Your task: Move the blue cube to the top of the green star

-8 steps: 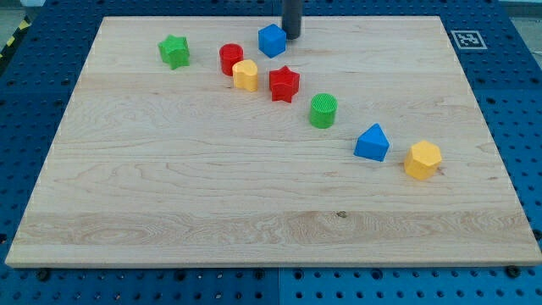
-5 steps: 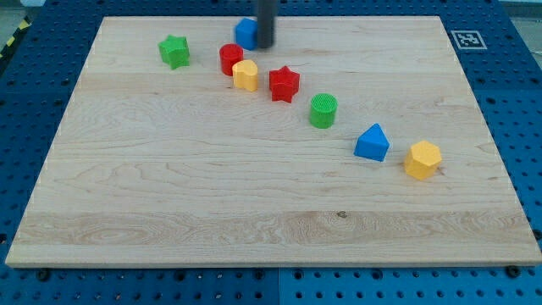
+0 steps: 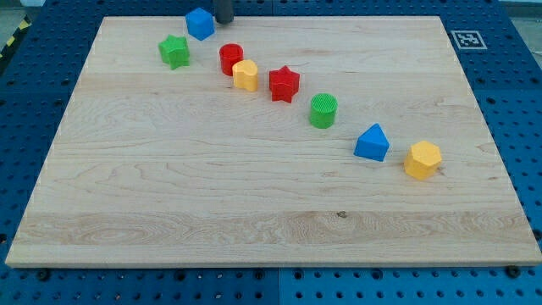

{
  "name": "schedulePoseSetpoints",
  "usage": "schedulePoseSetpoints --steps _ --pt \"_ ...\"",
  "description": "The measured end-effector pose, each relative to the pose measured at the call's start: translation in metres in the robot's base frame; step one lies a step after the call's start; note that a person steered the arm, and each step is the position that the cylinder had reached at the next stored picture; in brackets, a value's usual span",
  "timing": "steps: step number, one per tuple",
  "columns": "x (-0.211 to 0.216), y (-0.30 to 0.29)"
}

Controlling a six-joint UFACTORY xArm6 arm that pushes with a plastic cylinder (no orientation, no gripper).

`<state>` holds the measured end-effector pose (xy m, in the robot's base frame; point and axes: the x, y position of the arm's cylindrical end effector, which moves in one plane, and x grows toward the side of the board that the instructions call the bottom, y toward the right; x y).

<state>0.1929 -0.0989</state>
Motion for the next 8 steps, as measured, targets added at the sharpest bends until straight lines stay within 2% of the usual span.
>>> schedulePoseSetpoints --steps 2,3,4,5,6,7,8 --pt "-0.001 -0.075" --pt "-0.001 -0.072" --pt "0.000 -0.029" --pt "0.020 0.011" --pt "0.029 -0.008" --pt "0.029 -0.053" --pt "0.029 -0.065"
